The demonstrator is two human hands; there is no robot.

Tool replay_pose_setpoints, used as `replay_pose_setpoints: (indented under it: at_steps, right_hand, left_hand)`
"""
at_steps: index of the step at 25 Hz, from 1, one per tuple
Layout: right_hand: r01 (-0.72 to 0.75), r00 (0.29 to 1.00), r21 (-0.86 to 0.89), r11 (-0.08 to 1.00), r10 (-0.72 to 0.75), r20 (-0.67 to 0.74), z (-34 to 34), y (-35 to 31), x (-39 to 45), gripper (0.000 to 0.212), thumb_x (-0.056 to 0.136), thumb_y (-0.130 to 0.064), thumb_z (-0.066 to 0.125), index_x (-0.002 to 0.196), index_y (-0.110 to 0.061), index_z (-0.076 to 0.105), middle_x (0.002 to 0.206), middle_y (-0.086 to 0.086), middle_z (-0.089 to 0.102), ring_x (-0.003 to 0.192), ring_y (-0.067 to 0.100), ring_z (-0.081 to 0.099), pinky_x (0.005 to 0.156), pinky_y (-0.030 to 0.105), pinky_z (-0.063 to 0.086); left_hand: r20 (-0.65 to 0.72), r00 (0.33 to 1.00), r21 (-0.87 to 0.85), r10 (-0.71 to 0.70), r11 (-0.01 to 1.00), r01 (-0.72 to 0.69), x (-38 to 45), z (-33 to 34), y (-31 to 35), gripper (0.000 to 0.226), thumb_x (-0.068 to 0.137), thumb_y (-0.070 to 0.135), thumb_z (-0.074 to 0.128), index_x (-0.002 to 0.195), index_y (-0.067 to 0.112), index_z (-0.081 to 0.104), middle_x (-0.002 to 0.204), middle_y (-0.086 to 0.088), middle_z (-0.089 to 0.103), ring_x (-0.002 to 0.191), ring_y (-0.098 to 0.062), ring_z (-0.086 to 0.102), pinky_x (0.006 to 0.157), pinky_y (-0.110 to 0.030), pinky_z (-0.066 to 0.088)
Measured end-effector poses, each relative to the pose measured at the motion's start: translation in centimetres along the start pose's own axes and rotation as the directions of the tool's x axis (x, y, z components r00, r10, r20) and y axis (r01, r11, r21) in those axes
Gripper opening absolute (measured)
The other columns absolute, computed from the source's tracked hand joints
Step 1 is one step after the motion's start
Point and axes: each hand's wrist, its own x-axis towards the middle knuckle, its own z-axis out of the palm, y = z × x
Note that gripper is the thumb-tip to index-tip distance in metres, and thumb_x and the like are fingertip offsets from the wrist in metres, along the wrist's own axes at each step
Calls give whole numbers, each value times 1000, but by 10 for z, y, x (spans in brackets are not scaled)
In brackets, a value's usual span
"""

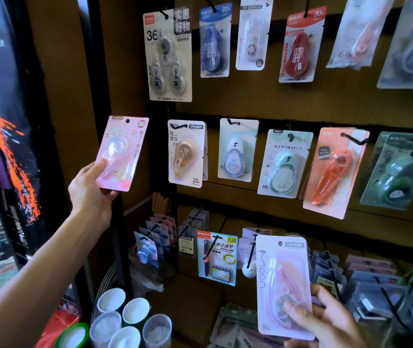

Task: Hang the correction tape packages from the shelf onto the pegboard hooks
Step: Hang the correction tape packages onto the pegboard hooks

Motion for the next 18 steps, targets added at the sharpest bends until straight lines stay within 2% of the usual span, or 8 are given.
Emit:
replay_pose_setpoints:
  at_steps: [5,7,10,13,14,16,17,18]
  right_hand:
    - [-5,999,27,1000,6,-44,-5,0,4,47,63,4,76,107,-1,62,75,15,76,60,28,74,40,31,55]
    - [1,999,35,999,0,-34,-2,-1,2,54,56,0,77,108,-2,61,70,10,76,57,20,73,40,25,54]
    - [-5,998,28,1000,7,-65,0,0,5,80,31,-15,96,104,-2,64,70,12,76,57,22,73,40,24,53]
    - [1,998,105,995,6,-61,3,-1,2,60,56,2,88,110,5,61,70,16,75,56,24,73,38,24,53]
    - [0,999,112,994,4,-39,6,1,2,69,48,-4,94,108,5,61,72,17,75,58,25,73,39,24,53]
    - [5,999,91,996,-1,-50,10,2,2,102,9,-23,100,101,0,64,79,19,76,64,27,74,42,24,55]
    - [33,998,96,995,-28,-49,9,4,2,100,9,-24,100,100,-1,65,78,17,77,64,24,75,43,22,54]
    - [57,996,62,996,-53,-64,7,6,2,83,27,-17,101,101,-1,66,75,13,77,61,19,74,44,18,53]
  left_hand:
    - [-10,998,-20,62,998,-62,-3,-3,6,7,91,18,64,97,17,62,108,-6,71,86,-21,70,72,-36,51]
    - [-16,997,23,76,997,-75,-1,0,10,6,90,19,65,95,17,62,105,-6,70,83,-21,69,66,-34,51]
    - [13,998,97,60,993,-61,2,5,16,5,88,20,67,91,16,64,100,-6,70,75,-19,67,57,-28,49]
    - [38,999,142,25,989,-31,1,5,13,7,87,22,68,92,17,66,96,-4,71,75,-20,66,61,-32,48]
    - [45,999,146,10,989,-17,0,4,12,9,88,23,68,94,17,66,96,-4,71,74,-19,66,59,-30,48]
    - [63,998,145,-9,989,0,-2,3,8,13,88,25,68,98,16,66,97,-5,71,71,-18,65,52,-25,47]
    - [62,998,139,-10,990,1,-3,3,6,14,89,25,67,99,16,66,97,-5,71,70,-17,65,50,-24,46]
    - [50,999,130,-3,992,-3,-5,2,5,12,89,24,66,99,16,65,98,-5,71,70,-17,65,50,-24,46]
